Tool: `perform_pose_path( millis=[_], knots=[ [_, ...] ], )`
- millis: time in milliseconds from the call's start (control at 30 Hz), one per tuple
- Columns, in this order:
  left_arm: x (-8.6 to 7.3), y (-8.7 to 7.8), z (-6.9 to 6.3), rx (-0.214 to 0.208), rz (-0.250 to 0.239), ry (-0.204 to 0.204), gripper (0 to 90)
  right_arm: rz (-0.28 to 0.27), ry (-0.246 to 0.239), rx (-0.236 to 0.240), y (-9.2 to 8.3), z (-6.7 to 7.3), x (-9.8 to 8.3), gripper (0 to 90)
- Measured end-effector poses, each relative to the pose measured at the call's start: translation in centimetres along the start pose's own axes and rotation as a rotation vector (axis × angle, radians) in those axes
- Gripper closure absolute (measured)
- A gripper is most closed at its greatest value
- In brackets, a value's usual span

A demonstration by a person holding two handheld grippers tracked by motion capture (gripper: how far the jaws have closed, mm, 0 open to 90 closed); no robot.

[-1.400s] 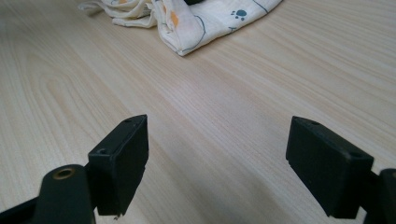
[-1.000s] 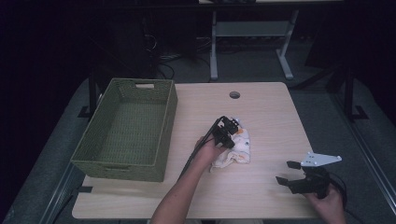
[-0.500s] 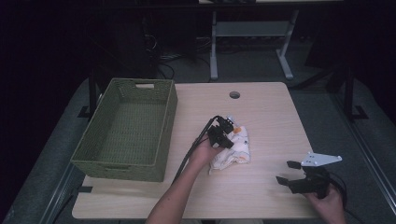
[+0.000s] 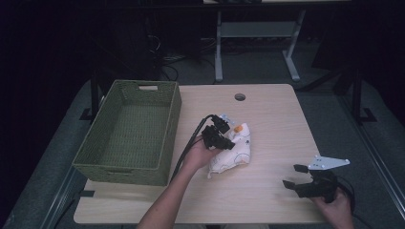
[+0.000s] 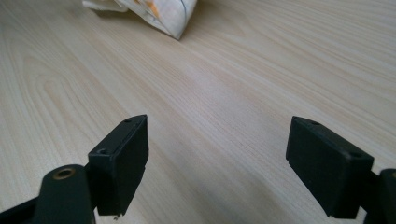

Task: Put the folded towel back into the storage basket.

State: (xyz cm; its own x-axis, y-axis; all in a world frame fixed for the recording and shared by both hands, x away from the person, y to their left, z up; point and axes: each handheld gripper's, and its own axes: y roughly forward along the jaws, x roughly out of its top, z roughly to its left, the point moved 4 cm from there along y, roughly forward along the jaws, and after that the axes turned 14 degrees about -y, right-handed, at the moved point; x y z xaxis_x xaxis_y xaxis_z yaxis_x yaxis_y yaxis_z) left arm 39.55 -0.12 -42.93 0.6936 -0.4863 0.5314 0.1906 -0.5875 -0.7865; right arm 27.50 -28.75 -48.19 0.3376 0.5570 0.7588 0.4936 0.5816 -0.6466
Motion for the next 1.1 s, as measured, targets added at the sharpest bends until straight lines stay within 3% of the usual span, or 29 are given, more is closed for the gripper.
perform_pose_path(
  millis=[167,300,500,533,733,1100],
  knots=[
    [-0.2,-1.6,-0.3,-0.029,-0.018,0.002,81.1,0.001,0.0,-0.004,0.0,0.0,0.0,20.8],
    [-0.1,-3.8,-0.3,-0.132,-0.083,-0.053,81.0,0.002,0.001,-0.006,0.0,-0.1,0.0,20.8],
    [-0.1,-6.0,0.0,-0.174,-0.123,-0.07,80.7,0.006,0.003,-0.008,0.0,-0.1,0.0,20.8],
    [-0.2,-7.0,0.2,-0.211,-0.139,-0.078,80.7,0.009,0.005,-0.008,0.0,-0.1,-0.1,20.7],
    [-0.4,-9.8,1.1,-0.286,-0.193,-0.122,80.6,0.011,0.005,-0.01,0.1,-0.2,-0.1,20.8],
    [-0.9,-13.8,3.8,-0.301,-0.265,-0.18,80.6,0.015,0.005,-0.009,0.4,-0.3,-0.1,20.7]
  ],
)
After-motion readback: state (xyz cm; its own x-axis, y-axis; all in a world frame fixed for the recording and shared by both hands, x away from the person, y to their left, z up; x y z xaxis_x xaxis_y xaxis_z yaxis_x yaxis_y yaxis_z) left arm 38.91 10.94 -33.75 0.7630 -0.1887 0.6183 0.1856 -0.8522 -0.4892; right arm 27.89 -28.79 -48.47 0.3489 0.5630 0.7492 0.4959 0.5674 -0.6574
